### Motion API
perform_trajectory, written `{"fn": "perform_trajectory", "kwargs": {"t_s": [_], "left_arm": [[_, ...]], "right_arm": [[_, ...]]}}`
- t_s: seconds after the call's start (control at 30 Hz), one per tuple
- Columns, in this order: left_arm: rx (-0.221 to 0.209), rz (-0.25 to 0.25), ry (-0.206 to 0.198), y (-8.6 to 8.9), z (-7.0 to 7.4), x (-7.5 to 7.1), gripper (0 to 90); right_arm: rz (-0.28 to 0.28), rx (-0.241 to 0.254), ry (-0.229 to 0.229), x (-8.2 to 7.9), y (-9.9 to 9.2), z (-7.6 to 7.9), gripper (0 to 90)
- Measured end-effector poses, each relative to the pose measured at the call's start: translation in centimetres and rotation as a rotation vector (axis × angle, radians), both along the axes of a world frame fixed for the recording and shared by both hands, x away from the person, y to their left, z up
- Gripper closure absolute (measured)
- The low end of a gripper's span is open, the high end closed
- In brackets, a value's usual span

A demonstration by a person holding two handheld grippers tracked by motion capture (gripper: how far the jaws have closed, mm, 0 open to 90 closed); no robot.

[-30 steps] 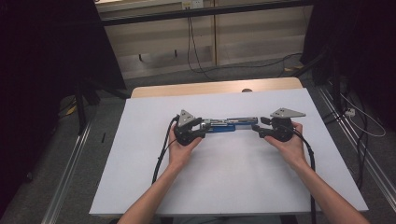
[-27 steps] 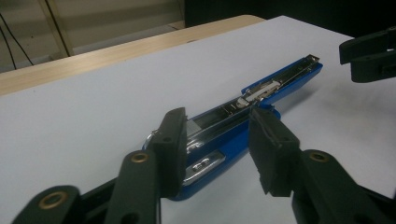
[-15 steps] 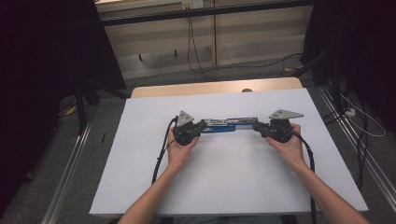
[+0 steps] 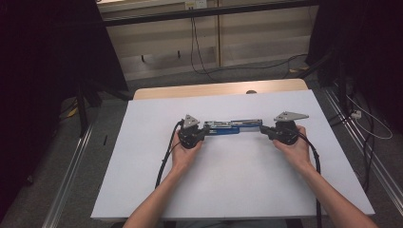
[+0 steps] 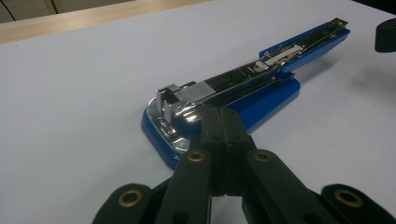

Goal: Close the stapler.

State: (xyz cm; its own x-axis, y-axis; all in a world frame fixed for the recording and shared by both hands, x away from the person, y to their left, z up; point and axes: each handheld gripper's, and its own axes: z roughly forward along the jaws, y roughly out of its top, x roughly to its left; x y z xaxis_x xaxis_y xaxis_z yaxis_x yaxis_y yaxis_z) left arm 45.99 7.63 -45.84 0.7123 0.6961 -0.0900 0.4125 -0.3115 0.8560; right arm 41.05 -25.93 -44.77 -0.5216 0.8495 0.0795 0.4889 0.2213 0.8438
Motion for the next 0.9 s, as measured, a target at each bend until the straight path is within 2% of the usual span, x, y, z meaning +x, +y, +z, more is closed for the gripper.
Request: {"fn": "perform_trajectory", "kwargs": {"t_s": [0.03, 0.13, 0.37, 0.43, 0.47, 0.5, 0.53, 0.6, 0.77, 0.9], "left_arm": [[-0.002, 0.005, -0.002, -0.05, 0.01, 0.04, 90.0], [0.052, 0.007, -0.043, -0.27, 0.10, 0.01, 90.0], [0.096, 0.002, -0.064, -0.87, 0.22, 0.25, 90.0], [0.077, -0.011, -0.038, -0.96, 0.14, 0.31, 90.0], [0.102, -0.013, -0.040, -1.00, 0.13, 0.33, 90.0], [0.105, -0.012, -0.039, -1.02, 0.03, 0.38, 90.0], [0.090, -0.009, -0.034, -1.02, -0.10, 0.46, 90.0], [0.101, -0.004, -0.038, -0.93, -0.06, 0.64, 90.0], [0.094, -0.007, -0.024, -0.77, -0.05, 0.85, 90.0], [0.091, -0.028, -0.034, -0.67, -0.13, 0.96, 90.0]], "right_arm": [[0.002, -0.004, -0.002, 0.01, 0.00, 0.02, 90.0], [0.000, -0.004, 0.004, 0.03, 0.02, -0.02, 90.0], [0.011, -0.020, 0.027, 0.16, -0.22, -0.33, 90.0], [0.009, -0.021, 0.032, 0.17, -0.25, -0.36, 90.0], [0.009, -0.021, 0.031, 0.18, -0.28, -0.38, 90.0], [0.011, -0.019, 0.033, 0.19, -0.28, -0.38, 90.0], [0.015, -0.018, 0.034, 0.20, -0.27, -0.40, 90.0], [0.023, -0.019, 0.038, 0.19, -0.20, -0.46, 90.0], [0.022, -0.024, 0.043, 0.29, -0.09, -0.54, 90.0], [0.026, -0.031, 0.062, 0.52, -0.16, -0.74, 90.0]]}}
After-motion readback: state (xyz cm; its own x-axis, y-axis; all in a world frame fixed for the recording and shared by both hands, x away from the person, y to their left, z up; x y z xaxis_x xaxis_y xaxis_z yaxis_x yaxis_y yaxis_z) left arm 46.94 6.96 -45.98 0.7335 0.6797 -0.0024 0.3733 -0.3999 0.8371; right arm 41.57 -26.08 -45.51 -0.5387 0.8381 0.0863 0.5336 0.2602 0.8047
